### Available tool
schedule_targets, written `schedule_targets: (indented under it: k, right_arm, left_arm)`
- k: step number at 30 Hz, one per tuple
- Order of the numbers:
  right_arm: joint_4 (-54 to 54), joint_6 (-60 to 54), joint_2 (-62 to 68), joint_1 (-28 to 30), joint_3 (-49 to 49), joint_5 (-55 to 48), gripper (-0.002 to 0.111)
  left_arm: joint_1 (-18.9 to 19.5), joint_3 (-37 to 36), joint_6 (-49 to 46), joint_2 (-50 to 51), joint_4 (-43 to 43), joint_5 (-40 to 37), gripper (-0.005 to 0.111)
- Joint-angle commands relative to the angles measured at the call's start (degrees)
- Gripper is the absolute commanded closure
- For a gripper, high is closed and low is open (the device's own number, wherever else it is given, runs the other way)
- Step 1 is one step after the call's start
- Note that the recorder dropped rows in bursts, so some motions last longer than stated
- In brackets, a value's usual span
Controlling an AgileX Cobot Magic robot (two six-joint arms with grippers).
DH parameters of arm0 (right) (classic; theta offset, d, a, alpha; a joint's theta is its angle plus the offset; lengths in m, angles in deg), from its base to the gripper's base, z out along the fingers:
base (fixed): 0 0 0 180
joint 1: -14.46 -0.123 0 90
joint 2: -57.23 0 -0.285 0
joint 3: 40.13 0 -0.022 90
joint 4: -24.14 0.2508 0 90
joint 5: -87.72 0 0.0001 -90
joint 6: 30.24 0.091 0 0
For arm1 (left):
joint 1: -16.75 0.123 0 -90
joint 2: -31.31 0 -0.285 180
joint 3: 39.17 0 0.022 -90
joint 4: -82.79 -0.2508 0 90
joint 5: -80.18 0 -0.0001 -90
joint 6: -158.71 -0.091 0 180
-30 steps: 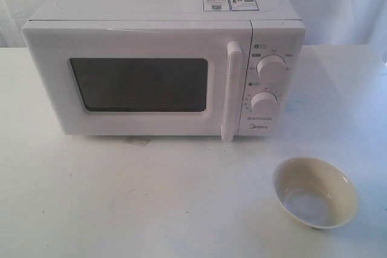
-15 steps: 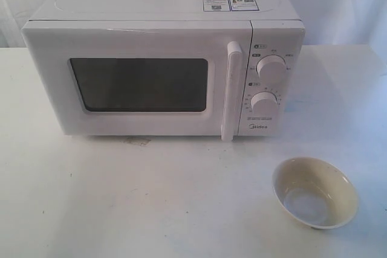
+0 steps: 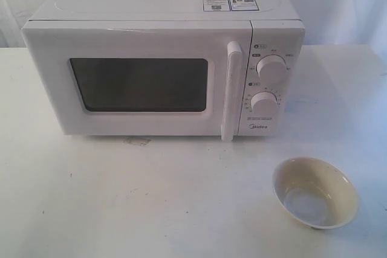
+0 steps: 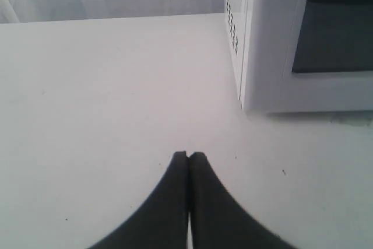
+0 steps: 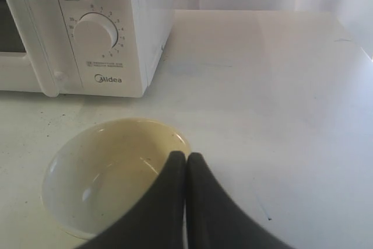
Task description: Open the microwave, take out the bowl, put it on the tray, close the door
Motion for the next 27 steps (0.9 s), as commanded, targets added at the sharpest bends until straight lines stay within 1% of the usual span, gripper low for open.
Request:
schedule_targets:
  k: [1, 5, 6, 8, 27]
  right_arm:
    - [0.0, -0.6, -0.3, 0.5, 0.2, 0.1, 0.108]
    - [0.0, -0.6, -0.3, 0.5, 0.2, 0.1, 0.108]
    - [0.0, -0.6, -0.3, 0.5, 0.2, 0.1, 0.108]
    - [0.0, -0.6, -0.3, 0.5, 0.2, 0.1, 0.108]
    - [0.1, -0.6, -0.3, 0.5, 0.2, 0.1, 0.108]
  left_arm:
    - [0.1, -4.4, 0.1, -3.7, 0.5, 0.5, 0.107]
    - [0.1, -6.4, 0.4, -6.2, 0.5, 0.2, 0.107]
    - [0.1, -6.4, 0.4, -6.9, 0.5, -4.6, 0.107]
    - [0.1, -6.4, 0.3, -7.1, 0.5, -6.8, 0.107]
    - [0.1, -6.4, 0.2, -7.1, 0.5, -6.6, 0.107]
